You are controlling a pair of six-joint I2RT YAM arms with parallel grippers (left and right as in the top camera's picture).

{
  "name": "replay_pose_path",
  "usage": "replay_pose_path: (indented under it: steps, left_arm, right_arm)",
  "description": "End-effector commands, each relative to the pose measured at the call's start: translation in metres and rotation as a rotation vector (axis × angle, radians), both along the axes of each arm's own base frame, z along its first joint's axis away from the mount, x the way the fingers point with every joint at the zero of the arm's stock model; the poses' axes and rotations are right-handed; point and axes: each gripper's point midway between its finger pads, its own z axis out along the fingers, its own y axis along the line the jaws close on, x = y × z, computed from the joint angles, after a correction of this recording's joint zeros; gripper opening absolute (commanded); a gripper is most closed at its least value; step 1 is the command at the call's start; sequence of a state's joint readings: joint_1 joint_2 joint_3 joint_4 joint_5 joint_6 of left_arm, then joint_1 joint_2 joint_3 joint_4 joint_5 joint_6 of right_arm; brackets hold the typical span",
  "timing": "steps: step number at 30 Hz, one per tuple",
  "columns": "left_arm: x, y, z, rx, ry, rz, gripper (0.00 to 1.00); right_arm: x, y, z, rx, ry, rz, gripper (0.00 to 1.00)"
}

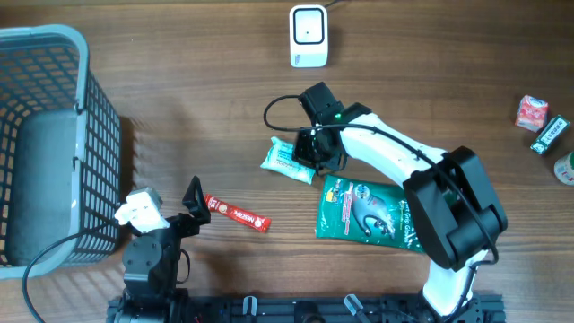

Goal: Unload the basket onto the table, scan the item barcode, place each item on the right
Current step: 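Lift the wet-wipe pack and turn it toward the scanner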

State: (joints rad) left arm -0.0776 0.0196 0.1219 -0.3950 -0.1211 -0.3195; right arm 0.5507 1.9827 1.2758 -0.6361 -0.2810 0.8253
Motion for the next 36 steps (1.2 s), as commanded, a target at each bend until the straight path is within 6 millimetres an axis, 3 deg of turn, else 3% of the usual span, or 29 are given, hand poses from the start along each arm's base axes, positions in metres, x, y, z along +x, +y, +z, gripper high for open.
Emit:
replay_pose_path:
  steps: [1,5,7,10,13,17,20,24,27,29,31,34,36]
  left_arm:
    - [0.000,-0.002,0.000,-0.002,-0.007,-0.013,1.00]
    - [0.000,-0.002,0.000,-0.002,-0.007,-0.013,1.00]
    - [0.000,-0.002,0.000,-0.002,-0.006,-0.013,1.00]
    - [0.000,-0.002,0.000,-0.002,-0.007,-0.013,1.00]
    - [0.000,-0.002,0.000,-0.002,-0.006,-0.013,1.00]
    - [0.000,-0.002,0.000,-0.001,-0.005,-0.013,1.00]
    - [0.000,-0.002,0.000,-0.001,-0.004,-0.013,1.00]
    - [0.000,-0.002,0.000,-0.001,-0.005,-0.013,1.00]
    - [0.000,-0.002,0.000,-0.001,-0.005,-0.013,1.00]
    - [0.000,-0.002,0.000,-0.001,-0.005,-0.013,1.00]
    - [0.000,-0.002,0.000,-0.001,-0.005,-0.013,1.00]
    - [0.000,-0.002,0.000,-0.001,-0.005,-0.013,1.00]
    - [0.000,-0.002,0.000,-0.001,-0.005,-0.013,1.00]
  right_arm:
    - [0.000,-0.002,-0.006,-0.026,0.015,0.042,0.05]
    - [0.013,-0.003,0.050,-0.011,-0.101,0.029,0.05]
    - [0.013,-0.013,0.063,-0.046,-0.132,0.016,0.05]
    - [0.004,-0.027,0.048,-0.124,-0.098,-0.006,0.05]
    - [-0.015,-0.038,0.012,-0.166,-0.003,-0.054,0.05]
    - [-0.025,-0.039,-0.025,-0.179,0.074,-0.056,0.04]
    - [-0.025,-0.038,-0.024,-0.175,0.071,-0.042,0.04]
    - [-0.009,-0.043,0.019,-0.199,-0.059,0.021,0.05]
    - [-0.003,-0.038,0.071,-0.161,-0.224,0.167,0.05]
    - [-0.002,-0.033,0.095,-0.162,-0.329,0.261,0.18]
    - [-0.006,-0.014,0.101,-0.155,-0.398,0.375,0.51]
    - [-0.008,0.015,0.087,-0.199,-0.468,0.485,0.76]
    - [-0.008,0.032,0.073,-0.246,-0.515,0.577,0.83]
